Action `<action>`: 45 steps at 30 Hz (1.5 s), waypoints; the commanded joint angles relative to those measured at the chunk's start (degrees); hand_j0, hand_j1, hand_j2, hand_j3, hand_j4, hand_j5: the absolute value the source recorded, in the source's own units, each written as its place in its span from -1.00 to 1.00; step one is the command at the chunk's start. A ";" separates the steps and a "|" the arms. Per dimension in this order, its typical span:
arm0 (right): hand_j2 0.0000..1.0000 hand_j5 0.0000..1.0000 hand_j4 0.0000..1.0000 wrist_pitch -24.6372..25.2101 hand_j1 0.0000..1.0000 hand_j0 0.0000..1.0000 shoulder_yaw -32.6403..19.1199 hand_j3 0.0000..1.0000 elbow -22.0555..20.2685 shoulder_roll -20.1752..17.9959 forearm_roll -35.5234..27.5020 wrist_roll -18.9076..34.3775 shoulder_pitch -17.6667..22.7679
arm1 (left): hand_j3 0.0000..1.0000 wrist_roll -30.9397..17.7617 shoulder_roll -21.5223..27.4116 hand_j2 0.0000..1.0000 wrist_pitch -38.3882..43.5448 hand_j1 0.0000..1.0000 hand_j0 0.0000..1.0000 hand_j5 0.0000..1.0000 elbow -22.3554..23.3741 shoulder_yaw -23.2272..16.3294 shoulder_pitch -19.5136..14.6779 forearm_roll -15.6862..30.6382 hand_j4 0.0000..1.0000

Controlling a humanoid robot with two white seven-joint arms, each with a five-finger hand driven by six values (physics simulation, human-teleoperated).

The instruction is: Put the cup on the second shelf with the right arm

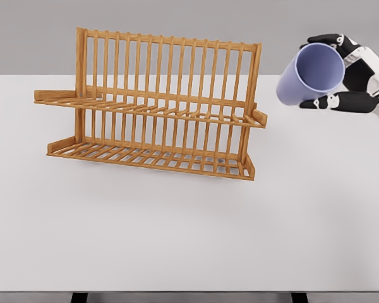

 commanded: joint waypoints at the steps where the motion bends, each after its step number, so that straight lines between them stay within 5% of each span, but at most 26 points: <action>1: 0.33 0.33 0.33 0.08 0.33 0.33 0.96 0.33 -0.06 0.58 -0.33 -0.01 -0.09 | 1.00 -0.02 0.00 1.00 0.02 1.00 1.00 1.00 0.02 -0.01 0.00 -0.02 1.00; 17: 0.32 0.32 0.32 -0.19 0.32 0.32 5.00 0.32 0.64 2.96 0.81 -0.01 -4.39 | 1.00 -0.02 0.00 1.00 0.02 1.00 1.00 1.00 0.02 -0.01 0.00 -0.02 1.00; 25: 0.33 0.33 0.33 -0.54 0.33 0.33 6.41 0.33 0.99 5.42 7.14 -0.01 -5.54 | 1.00 -0.02 0.00 1.00 0.02 1.00 1.00 1.00 0.02 -0.01 0.00 -0.02 1.00; 45: 0.33 0.33 0.33 -8.27 0.33 0.33 12.91 0.33 1.52 6.12 14.35 -0.01 -8.09 | 1.00 -0.02 0.00 1.00 0.02 1.00 1.00 1.00 0.02 -0.01 0.00 -0.02 1.00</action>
